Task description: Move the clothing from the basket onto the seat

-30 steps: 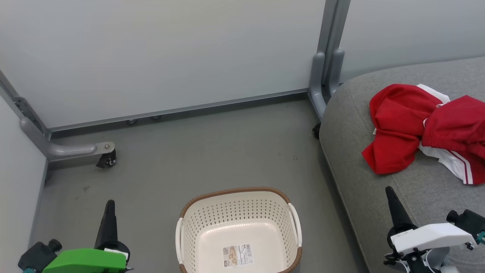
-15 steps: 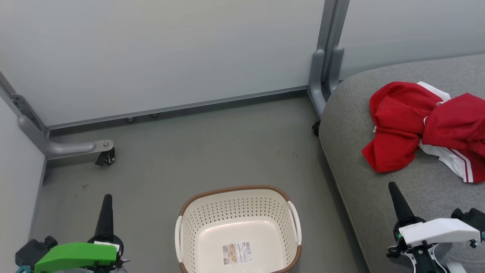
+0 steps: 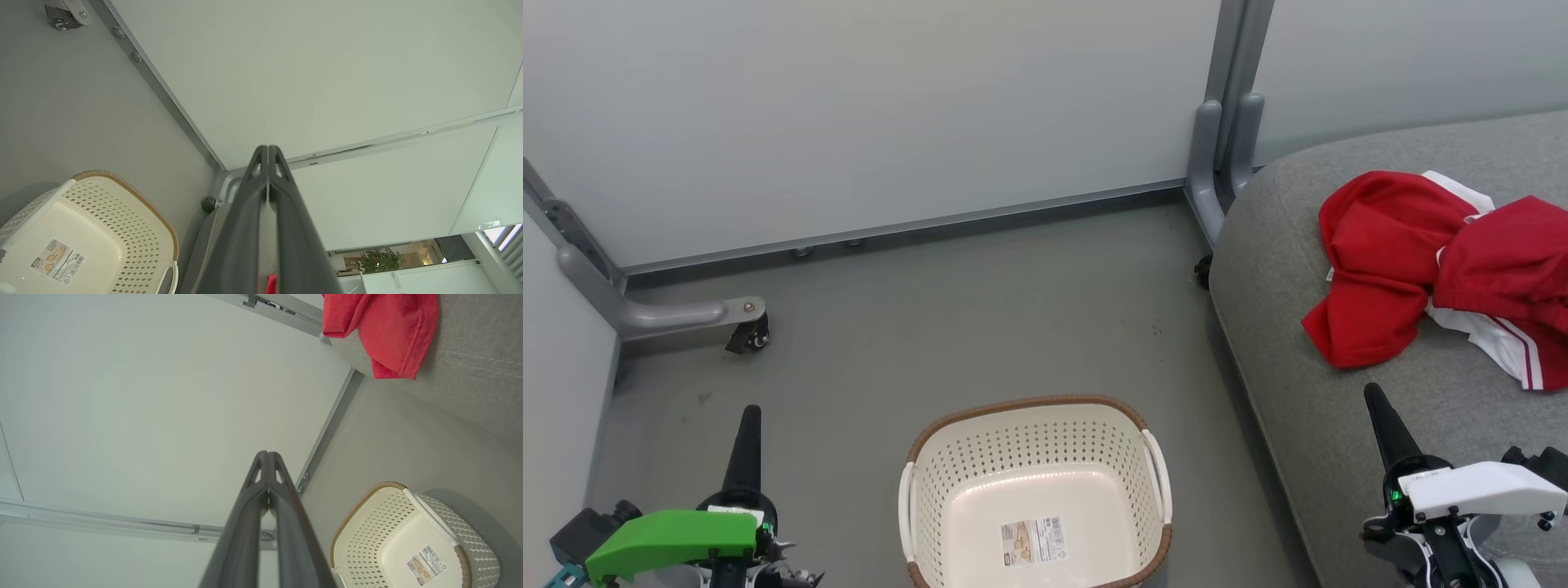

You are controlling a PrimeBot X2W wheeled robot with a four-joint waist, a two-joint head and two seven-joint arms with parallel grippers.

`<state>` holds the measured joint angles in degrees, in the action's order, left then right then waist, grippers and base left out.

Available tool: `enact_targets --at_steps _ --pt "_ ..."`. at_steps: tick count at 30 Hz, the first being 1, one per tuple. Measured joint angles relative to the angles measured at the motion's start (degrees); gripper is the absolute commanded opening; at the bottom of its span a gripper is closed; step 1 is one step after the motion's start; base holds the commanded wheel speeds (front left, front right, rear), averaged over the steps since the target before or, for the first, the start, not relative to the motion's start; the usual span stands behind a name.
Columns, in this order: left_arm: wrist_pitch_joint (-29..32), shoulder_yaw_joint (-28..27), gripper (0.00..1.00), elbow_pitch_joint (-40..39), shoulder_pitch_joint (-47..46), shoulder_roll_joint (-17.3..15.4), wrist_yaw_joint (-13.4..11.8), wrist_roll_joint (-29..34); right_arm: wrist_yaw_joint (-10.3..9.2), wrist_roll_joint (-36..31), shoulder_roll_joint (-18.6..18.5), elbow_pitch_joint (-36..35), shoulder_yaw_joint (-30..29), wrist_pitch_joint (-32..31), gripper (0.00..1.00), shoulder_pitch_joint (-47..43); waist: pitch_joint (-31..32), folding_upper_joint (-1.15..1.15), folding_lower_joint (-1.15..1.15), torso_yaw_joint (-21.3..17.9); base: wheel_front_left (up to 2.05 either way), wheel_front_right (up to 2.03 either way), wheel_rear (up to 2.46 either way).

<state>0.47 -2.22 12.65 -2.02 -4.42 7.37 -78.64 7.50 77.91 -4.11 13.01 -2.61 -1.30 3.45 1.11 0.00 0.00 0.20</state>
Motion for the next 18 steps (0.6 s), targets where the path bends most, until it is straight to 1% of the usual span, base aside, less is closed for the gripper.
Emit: enact_targets --at_steps 18 --pt "2.21 -1.15 0.00 0.67 -1.88 0.02 0.00 -7.92 0.00 7.91 0.18 0.45 -1.41 -2.22 0.00 1.18 -0.62 0.00 0.00 -0.10 0.00 0.00 0.00"
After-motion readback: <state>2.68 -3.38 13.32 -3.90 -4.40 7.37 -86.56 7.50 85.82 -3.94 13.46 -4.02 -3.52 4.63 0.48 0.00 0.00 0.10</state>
